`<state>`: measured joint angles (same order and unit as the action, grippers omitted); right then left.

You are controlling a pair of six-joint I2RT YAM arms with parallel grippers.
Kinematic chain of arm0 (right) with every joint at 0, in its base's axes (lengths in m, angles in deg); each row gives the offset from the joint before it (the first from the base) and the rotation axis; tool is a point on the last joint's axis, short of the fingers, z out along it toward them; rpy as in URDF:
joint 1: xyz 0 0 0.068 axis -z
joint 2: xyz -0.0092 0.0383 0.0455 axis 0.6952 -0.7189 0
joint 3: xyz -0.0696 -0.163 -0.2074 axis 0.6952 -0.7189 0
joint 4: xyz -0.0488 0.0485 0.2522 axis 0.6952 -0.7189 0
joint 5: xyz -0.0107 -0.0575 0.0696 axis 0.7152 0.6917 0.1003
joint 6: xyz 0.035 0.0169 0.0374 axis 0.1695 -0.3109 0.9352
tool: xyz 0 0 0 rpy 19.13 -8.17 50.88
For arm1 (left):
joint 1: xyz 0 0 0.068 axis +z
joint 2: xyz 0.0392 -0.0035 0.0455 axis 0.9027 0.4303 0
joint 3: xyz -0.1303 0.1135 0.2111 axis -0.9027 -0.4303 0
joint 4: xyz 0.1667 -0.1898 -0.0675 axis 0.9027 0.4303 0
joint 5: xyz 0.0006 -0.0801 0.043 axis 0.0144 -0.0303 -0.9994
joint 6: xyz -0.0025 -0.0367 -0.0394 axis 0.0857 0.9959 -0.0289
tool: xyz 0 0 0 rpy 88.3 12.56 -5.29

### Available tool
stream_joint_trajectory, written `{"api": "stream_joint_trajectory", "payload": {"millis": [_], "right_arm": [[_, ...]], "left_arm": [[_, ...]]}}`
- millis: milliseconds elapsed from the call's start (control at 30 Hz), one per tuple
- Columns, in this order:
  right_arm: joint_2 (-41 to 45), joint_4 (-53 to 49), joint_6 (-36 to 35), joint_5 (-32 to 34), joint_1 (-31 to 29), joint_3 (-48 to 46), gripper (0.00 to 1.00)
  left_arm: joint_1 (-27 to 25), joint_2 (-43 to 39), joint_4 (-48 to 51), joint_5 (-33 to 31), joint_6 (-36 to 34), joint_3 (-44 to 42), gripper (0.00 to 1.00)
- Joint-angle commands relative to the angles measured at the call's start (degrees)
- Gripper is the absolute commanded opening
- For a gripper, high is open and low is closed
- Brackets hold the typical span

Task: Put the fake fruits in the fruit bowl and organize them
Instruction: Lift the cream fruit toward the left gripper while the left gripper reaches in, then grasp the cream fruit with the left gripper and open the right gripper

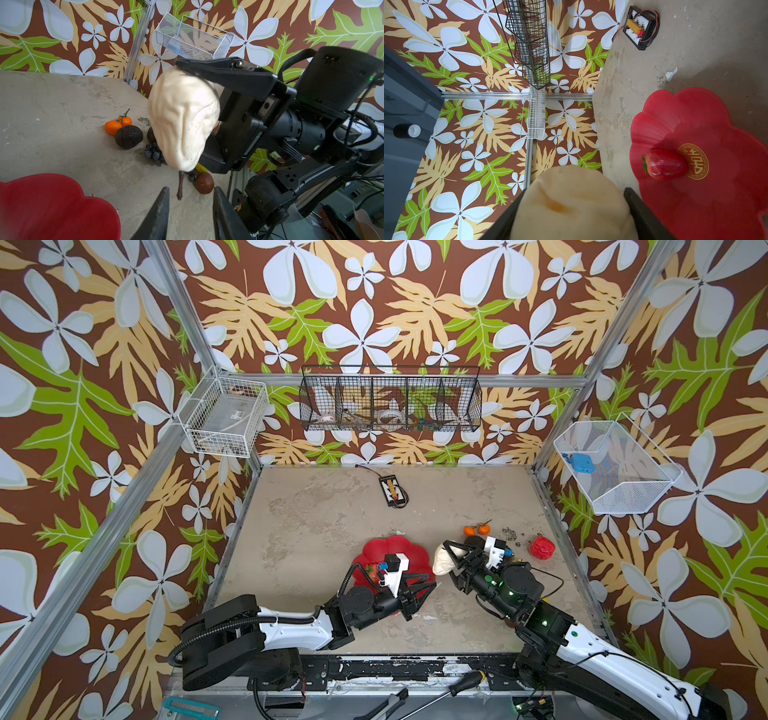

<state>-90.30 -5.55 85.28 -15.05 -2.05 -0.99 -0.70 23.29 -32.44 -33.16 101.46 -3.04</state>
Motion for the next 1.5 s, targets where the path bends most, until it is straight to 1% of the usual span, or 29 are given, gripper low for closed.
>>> {"api": "stream_joint_trajectory", "payload": {"millis": [0, 67, 233, 300, 433, 500, 533, 667, 767, 867, 933, 1000, 1033, 1100, 1167, 1233, 1267, 1333, 1467], "right_arm": [[0.29, 2.27, -0.14, 0.37, -0.32, -0.04, 0.67], [0.47, 2.32, -0.09, 0.41, -0.63, -0.11, 0.67], [0.82, 2.25, -0.16, 0.19, -0.85, -0.21, 0.67], [1.04, 2.26, -0.12, 0.09, -0.89, -0.3, 0.67], [1.27, 2.32, -0.38, 0.12, -0.94, -0.3, 0.67], [1.34, 2.03, -0.38, 0.15, -0.94, -0.3, 0.67], [1.26, 2.08, -0.46, 0.19, -0.94, -0.39, 0.67], [1.35, 1.98, -0.29, 0.27, -0.94, -0.24, 0.67], [1.19, 1.71, -0.47, 0.29, -1.02, -0.04, 0.67], [1.0, 1.53, -0.47, 0.24, -1.02, -0.12, 0.68], [0.82, 1.31, -0.68, 0.07, -1.02, -0.04, 0.7], [0.82, 0.58, -1.66, 0.1, -1.02, 0.58, 0.74], [0.82, -0.28, -2.31, 0.06, -1.02, 1.15, 0.77], [1.12, -3.76, -4.21, 0.76, -1.02, 2.63, 0.88], [1.8, -8.26, -7.3, 2.04, -1.02, 4.37, 0.99], [2.71, -13.62, -11.61, 4.59, -1.0, 6.17, 1.0], [3.28, -16.91, -14.31, 6.51, -0.95, 7.08, 1.0], [4.35, -23.79, -20.21, 10.76, -0.94, 8.66, 1.0], [6.71, -34.34, -31.95, 17.32, -0.91, 10.55, 0.99]], "left_arm": [[-0.09, 0.73, -2.79, -0.51, -0.43, 0.67, 0.34], [-0.18, 1.29, -2.79, -0.73, -0.17, 0.95, 0.33], [-0.27, 2.19, -2.9, -1.41, 0.32, 1.26, 0.32], [-0.27, 2.2, -2.56, -1.59, 0.4, 1.52, 0.31], [-0.27, 2.36, -1.65, -1.63, 0.58, 2.01, 0.22], [-0.27, 2.46, -1.26, -1.48, 0.76, 2.18, 0.15], [-0.28, 2.54, -1.04, -1.47, 0.76, 2.25, 0.13], [-0.27, 2.59, -0.77, -1.55, 0.89, 2.21, 0.12], [-0.27, 2.46, -0.56, -1.86, 0.84, 2.23, 0.08], [-0.27, 2.2, -0.04, -2.28, 0.67, 2.36, 0.07], [-0.27, 1.87, 0.17, -2.65, 0.33, 2.27, 0.04], [-0.27, 1.27, 1.14, -3.4, -0.25, 2.36, 0.03], [-0.27, 0.91, 1.76, -3.73, -0.53, 2.36, 0.02], [-0.27, -0.35, 3.36, -4.64, -1.23, 2.19, 0.01], [-0.27, -1.99, 6.11, -5.23, -2.04, 2.1, 0.01], [-0.27, -4.05, 10.76, -5.28, -3.3, 2.46, 0.01], [-0.31, -5.48, 14.95, -5.23, -4.09, 3.11, 0.01], [-0.27, -8.3, 24.48, -6.31, -5.34, 4.88, 0.01], [-0.27, -13.57, 44.83, -11.29, -6.61, 9.16, 0.01]]}}
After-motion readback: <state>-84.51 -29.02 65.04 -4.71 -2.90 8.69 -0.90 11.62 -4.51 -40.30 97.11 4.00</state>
